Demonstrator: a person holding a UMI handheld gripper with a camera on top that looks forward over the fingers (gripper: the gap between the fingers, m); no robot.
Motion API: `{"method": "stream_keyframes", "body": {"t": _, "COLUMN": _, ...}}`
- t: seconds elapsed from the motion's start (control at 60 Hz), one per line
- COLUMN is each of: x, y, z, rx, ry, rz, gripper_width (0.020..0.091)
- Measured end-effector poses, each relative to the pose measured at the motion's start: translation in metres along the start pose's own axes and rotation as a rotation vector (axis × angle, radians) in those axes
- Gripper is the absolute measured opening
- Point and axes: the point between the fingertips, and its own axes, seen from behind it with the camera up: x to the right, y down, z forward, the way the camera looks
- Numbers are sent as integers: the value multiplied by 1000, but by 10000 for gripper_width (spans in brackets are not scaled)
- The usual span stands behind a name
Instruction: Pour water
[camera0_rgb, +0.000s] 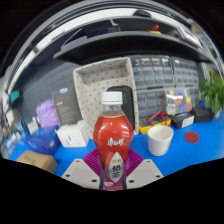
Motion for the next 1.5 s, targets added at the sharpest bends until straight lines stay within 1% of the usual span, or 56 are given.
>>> {"method": "stream_keyframes", "body": {"t": 0.1, "x": -14, "y": -14, "z": 23, "rx": -36, "ry": -36, "rz": 219, "gripper_width": 260}}
{"method": "stream_keyframes", "body": {"t": 0.183, "x": -18, "y": -26, "z": 42, "rx": -51, "ry": -59, "rz": 453, "gripper_width": 261}}
{"method": "stream_keyframes", "body": {"t": 0.267, "x": -19, "y": -44, "z": 57, "rx": -42, "ry": -81, "rz": 698, "gripper_width": 260}}
{"method": "stream_keyframes", "body": {"t": 0.4, "x": -10, "y": -75, "z": 69, "rx": 4, "ry": -121, "rz": 1063, "gripper_width": 260}}
{"method": "stream_keyframes", "body": {"t": 0.483, "x": -2, "y": -84, "z": 73, "rx": 16, "ry": -144, "rz": 1235, "gripper_width": 261}}
{"method": "stream_keyframes", "body": {"t": 0.583, "x": 7, "y": -89, "z": 74, "rx": 6, "ry": -155, "rz": 1409, "gripper_width": 260}}
{"method": "stream_keyframes", "body": {"t": 0.667, "x": 13, "y": -88, "z": 76, "rx": -10, "ry": -170, "rz": 1544, "gripper_width": 261}}
{"method": "stream_keyframes", "body": {"t": 0.75, "x": 15, "y": -84, "z": 79, "rx": -57, "ry": -188, "rz": 1670, "gripper_width": 259}}
{"method": "stream_keyframes", "body": {"t": 0.9, "x": 17, "y": -81, "z": 80, "rx": -106, "ry": -196, "rz": 1808, "gripper_width": 259}}
{"method": "stream_keyframes", "body": {"t": 1.033, "x": 22, "y": -81, "z": 80, "rx": -118, "ry": -187, "rz": 1818, "gripper_width": 259}}
{"method": "stream_keyframes", "body": {"t": 1.117, "x": 20, "y": -81, "z": 79, "rx": -145, "ry": -183, "rz": 1749, "gripper_width": 261}}
{"method": "stream_keyframes", "body": {"t": 1.233, "x": 19, "y": -93, "z": 73, "rx": -160, "ry": -189, "rz": 1469, "gripper_width": 261}}
{"method": "stream_keyframes", "body": {"t": 1.25, "x": 19, "y": -94, "z": 71, "rx": -152, "ry": -189, "rz": 1408, "gripper_width": 262}}
{"method": "stream_keyframes", "body": {"t": 1.283, "x": 21, "y": -103, "z": 68, "rx": -166, "ry": -188, "rz": 1284, "gripper_width": 263}}
{"method": "stream_keyframes", "body": {"t": 1.367, "x": 46, "y": -136, "z": 63, "rx": -106, "ry": -158, "rz": 975, "gripper_width": 263}}
{"method": "stream_keyframes", "body": {"t": 1.433, "x": 74, "y": -161, "z": 58, "rx": -38, "ry": -133, "rz": 726, "gripper_width": 264}}
{"method": "stream_keyframes", "body": {"t": 1.45, "x": 76, "y": -169, "z": 56, "rx": -40, "ry": -111, "rz": 672, "gripper_width": 263}}
{"method": "stream_keyframes", "body": {"t": 1.5, "x": 95, "y": -190, "z": 51, "rx": 7, "ry": -79, "rz": 504, "gripper_width": 264}}
